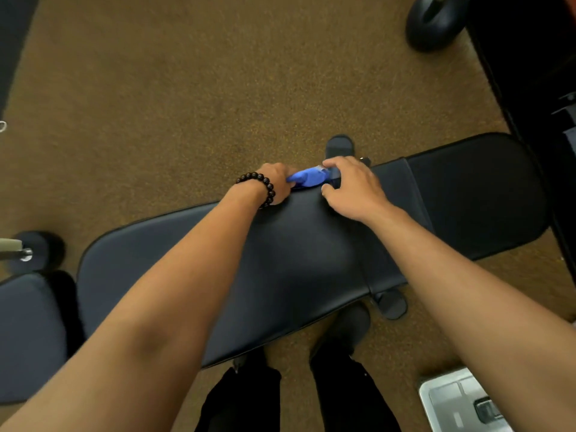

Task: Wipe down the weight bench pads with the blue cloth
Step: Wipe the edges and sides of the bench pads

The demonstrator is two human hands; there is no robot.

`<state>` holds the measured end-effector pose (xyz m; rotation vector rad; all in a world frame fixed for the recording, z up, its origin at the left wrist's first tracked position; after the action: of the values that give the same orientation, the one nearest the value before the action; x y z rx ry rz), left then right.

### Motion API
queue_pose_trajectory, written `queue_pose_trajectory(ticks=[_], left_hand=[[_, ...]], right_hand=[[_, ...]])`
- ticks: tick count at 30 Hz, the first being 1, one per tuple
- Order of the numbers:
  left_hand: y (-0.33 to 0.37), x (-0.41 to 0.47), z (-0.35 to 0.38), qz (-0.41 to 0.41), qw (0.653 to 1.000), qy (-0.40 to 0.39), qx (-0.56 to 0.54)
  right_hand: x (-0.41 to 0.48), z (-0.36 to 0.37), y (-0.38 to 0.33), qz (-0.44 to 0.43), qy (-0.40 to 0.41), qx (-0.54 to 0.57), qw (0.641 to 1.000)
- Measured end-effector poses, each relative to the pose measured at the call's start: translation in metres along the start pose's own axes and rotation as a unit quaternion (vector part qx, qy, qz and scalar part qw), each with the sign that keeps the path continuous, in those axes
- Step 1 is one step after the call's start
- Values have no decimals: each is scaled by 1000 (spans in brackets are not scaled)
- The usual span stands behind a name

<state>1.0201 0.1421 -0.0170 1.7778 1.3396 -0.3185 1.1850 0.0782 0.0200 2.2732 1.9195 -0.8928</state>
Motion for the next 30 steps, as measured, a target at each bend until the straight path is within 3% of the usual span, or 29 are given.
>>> queue_pose_trajectory(ticks=[10, 19, 25, 30], left_hand=[[-202, -113, -64, -136, 989, 38, 42], [-370, -225, -73, -305, 943, 115, -71], [-390, -308, 2, -371, 870, 202, -255], [-365, -352, 54, -422, 817, 227, -321]], right_hand=[[-13, 48, -138, -40, -65, 4, 997], [-24, 96, -237, -50, -63, -27, 996], [-43, 119, -290, -61, -71, -47, 994], [-62, 130, -315, -90, -90, -71, 989]])
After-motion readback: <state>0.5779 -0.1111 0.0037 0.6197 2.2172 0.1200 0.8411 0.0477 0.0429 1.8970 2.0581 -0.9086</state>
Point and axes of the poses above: each hand's wrist, its own x-axis towards the middle knuckle, its own z-axis out of the palm, y = z × x, the point moved 5 cm from there along x, towards the middle knuckle, and after that the axes turned 13 degrees about -x, right-handed, at the moved point
